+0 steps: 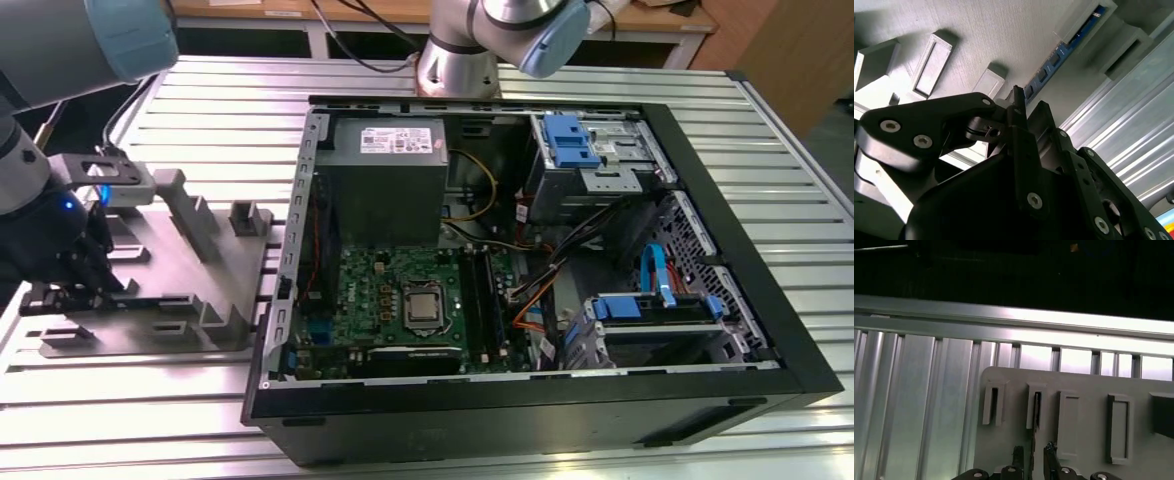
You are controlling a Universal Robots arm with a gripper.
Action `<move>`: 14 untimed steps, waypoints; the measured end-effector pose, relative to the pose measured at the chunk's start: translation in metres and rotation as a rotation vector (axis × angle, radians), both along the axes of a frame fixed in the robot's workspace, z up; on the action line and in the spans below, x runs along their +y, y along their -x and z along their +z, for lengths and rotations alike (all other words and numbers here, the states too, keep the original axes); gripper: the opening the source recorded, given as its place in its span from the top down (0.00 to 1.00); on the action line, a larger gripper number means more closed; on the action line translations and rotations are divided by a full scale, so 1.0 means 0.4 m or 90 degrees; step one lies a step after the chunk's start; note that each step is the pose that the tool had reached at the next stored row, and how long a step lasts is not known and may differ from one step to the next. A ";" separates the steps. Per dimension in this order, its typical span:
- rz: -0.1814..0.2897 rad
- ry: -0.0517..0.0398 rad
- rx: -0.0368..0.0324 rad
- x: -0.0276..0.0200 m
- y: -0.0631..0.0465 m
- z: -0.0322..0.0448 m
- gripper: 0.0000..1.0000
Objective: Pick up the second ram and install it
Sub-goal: 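Pick up the second ram and move it above second insertion slot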
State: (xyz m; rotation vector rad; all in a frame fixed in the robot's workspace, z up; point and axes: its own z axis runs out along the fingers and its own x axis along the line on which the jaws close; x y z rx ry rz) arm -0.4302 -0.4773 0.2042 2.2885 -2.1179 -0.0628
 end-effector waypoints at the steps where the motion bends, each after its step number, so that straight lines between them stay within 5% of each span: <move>1: 0.002 0.0000 -0.0001 0.000 0.000 -0.004 0.70; 14: 0.006 0.0000 0.0000 0.000 0.000 -0.015 0.72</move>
